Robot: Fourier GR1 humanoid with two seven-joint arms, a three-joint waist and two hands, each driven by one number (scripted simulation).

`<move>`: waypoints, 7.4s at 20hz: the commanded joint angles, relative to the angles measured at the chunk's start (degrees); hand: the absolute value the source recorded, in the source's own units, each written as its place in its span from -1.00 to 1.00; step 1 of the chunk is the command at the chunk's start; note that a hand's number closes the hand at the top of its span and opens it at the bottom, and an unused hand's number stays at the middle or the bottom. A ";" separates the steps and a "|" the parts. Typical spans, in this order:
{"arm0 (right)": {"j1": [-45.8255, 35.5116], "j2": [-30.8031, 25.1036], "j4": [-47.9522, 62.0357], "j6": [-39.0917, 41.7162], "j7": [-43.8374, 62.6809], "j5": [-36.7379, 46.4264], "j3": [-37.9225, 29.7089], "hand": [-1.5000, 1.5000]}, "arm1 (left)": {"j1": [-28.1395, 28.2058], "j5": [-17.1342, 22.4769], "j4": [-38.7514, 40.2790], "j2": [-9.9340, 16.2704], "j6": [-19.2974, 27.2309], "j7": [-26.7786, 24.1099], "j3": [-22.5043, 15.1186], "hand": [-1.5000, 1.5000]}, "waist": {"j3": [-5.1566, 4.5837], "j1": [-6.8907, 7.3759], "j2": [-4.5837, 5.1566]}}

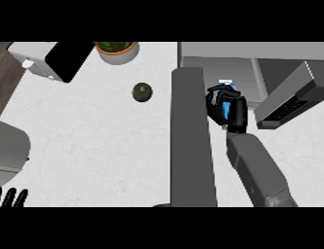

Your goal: Pick up the milk, place it into the microwave and close the microwave

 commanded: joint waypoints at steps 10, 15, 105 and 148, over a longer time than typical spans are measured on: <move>-10.52 -6.74 21.49 -4.59 -7.04 3.66 -4.13 1.00 | 0.32 0.44 -0.54 0.62 -2.42 0.58 -0.78 -1.00 | 0.18 3.04 1.48; -14.29 -7.71 23.88 -9.24 -6.78 5.14 -3.93 1.00 | -2.18 -0.43 0.90 -0.03 -1.84 0.48 -1.25 -1.00 | 0.21 3.79 1.95; 4.03 -2.59 22.62 20.43 -26.07 6.43 -8.21 -1.00 | -2.14 -9.44 4.00 -0.43 -3.41 -0.28 -3.68 -1.00 | -0.02 -1.12 -0.44; 40.94 -22.47 -10.32 43.06 -21.17 -7.88 -12.52 -1.00 | -47.22 -33.83 46.60 -3.99 1.95 14.47 -29.41 1.00 | -0.06 -3.57 -0.35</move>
